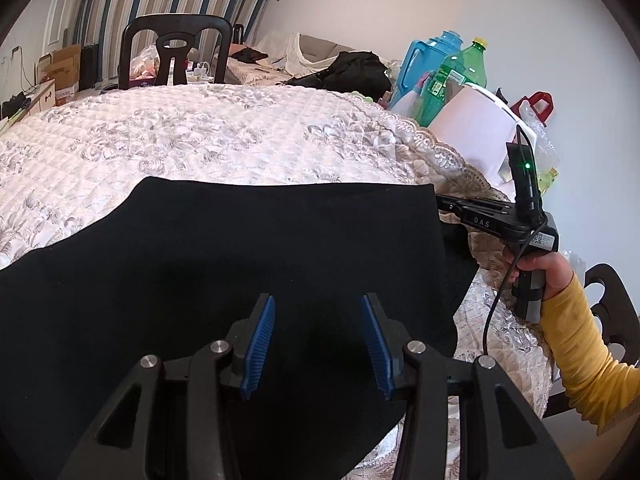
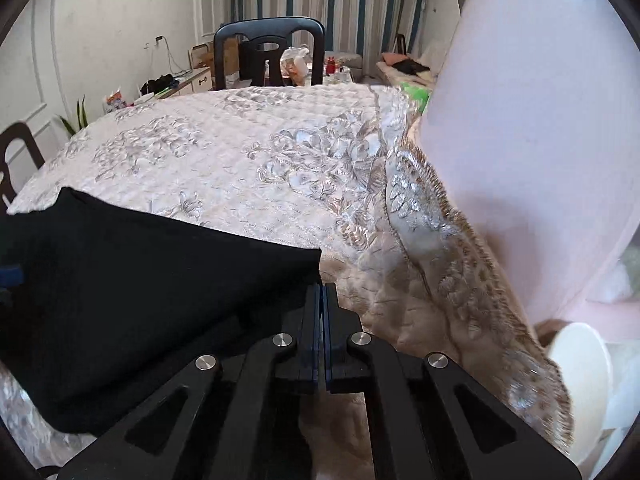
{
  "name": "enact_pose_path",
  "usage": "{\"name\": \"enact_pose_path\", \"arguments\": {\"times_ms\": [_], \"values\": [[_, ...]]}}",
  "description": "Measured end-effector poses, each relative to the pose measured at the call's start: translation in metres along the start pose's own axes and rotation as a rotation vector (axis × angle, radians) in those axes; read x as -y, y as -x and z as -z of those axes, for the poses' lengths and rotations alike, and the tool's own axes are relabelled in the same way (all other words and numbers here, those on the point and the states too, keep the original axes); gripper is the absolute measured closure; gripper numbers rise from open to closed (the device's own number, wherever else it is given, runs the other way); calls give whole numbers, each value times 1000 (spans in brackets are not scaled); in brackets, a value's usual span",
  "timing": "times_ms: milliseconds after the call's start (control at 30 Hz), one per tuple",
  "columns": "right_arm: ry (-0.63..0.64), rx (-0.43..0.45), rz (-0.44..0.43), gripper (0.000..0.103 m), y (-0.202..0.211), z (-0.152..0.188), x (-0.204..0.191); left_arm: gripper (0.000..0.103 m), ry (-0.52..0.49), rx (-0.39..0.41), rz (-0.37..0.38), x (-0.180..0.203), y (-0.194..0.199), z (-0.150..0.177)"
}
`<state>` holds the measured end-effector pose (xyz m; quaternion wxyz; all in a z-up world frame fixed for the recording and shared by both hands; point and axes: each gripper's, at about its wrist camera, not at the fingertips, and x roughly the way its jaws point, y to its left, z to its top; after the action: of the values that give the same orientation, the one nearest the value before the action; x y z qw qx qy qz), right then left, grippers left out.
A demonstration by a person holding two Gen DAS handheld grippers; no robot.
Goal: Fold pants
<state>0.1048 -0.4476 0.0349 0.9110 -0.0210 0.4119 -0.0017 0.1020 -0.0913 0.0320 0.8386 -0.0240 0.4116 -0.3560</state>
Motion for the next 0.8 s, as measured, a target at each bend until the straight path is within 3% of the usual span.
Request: {"name": "enact_pose_path", "arguments": {"times_ms": [233,333,433,533,600,800], "values": [[88,-15,49,103,-13,-9,-9,56,15,-16,13,1,-9,0],[51,-52,56,103,-19,-8,1,56,14,-11,18,2,-7,1],[-2,-14,58,103,-5,-4,11,56,1,-10,8,3,-6,2],[-65,43,16,94,20,0,18,56,6,-13,13,2,-7,2],[-94,56,-38,81,32,5,19,56,5,-9,18,2,-7,2],[-79,-32,-151,81,27,23,-7,54,2,-8,31,5,-8,3]]}}
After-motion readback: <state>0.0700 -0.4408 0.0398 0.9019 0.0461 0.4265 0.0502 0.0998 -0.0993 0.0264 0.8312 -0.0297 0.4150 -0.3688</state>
